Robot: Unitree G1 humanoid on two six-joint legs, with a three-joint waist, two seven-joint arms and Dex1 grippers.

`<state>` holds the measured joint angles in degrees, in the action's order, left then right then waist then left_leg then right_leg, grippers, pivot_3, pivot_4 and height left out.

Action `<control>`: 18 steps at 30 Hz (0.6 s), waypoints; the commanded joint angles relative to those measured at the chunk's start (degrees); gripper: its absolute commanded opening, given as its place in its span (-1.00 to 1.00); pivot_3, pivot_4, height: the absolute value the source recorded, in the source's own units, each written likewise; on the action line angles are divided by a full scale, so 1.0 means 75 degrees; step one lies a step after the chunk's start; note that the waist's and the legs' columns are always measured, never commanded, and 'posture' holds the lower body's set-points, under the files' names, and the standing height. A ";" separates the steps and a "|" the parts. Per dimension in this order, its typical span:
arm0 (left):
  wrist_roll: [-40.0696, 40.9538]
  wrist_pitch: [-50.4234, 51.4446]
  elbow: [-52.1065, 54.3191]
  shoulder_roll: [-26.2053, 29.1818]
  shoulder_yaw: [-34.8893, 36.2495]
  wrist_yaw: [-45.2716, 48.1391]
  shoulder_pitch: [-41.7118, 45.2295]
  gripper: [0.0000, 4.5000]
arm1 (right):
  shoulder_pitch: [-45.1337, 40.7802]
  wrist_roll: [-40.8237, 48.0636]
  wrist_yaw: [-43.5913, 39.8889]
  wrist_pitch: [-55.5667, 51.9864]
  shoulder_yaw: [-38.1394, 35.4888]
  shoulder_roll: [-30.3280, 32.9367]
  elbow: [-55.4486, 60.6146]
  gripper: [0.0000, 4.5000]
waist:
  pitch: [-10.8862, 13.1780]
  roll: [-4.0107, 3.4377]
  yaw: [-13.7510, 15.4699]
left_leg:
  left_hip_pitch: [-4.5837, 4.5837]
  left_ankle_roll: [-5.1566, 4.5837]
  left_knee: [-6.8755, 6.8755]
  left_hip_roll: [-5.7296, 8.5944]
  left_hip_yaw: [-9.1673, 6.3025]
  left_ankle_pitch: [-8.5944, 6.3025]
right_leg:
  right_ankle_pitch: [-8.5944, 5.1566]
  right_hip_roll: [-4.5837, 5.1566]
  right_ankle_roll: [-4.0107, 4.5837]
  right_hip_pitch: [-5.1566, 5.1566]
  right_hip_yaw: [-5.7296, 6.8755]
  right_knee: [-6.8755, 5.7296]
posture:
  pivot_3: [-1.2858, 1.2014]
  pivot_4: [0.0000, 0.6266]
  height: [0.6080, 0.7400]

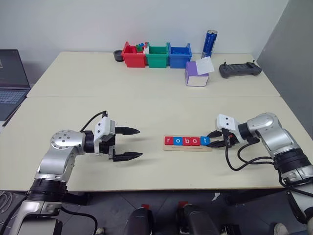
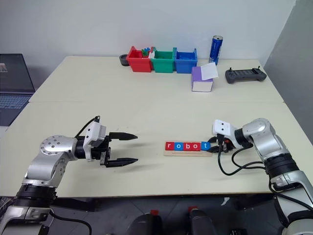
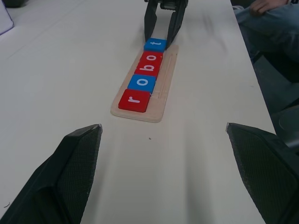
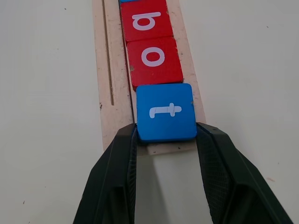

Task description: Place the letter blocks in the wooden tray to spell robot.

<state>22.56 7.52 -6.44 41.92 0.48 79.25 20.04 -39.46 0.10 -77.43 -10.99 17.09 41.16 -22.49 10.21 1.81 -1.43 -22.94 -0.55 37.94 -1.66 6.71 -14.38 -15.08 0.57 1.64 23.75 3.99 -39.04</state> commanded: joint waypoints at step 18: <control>0.0166 0.0138 0.0420 0.0134 0.0224 -0.0177 -0.0072 1.00 | -0.0309 -0.0221 -0.0353 0.0408 0.0044 -0.0128 -0.0123 -0.35 | 0.0000 0.0000 -0.0004 | 0.0001 0.0000 0.0001 0.0000 0.0000 0.0000 | 0.0000 0.0000 0.0000 0.0000 0.0000 -0.0001 | 0.03 -0.52 1.00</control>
<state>22.66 8.48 -4.99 41.99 0.64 78.12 18.97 -40.46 -1.24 -79.60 -8.90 17.18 40.12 -23.95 10.21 1.81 -1.46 -22.93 -0.55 37.94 -1.66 6.71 -14.38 -15.08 0.57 1.64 23.74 4.00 -39.05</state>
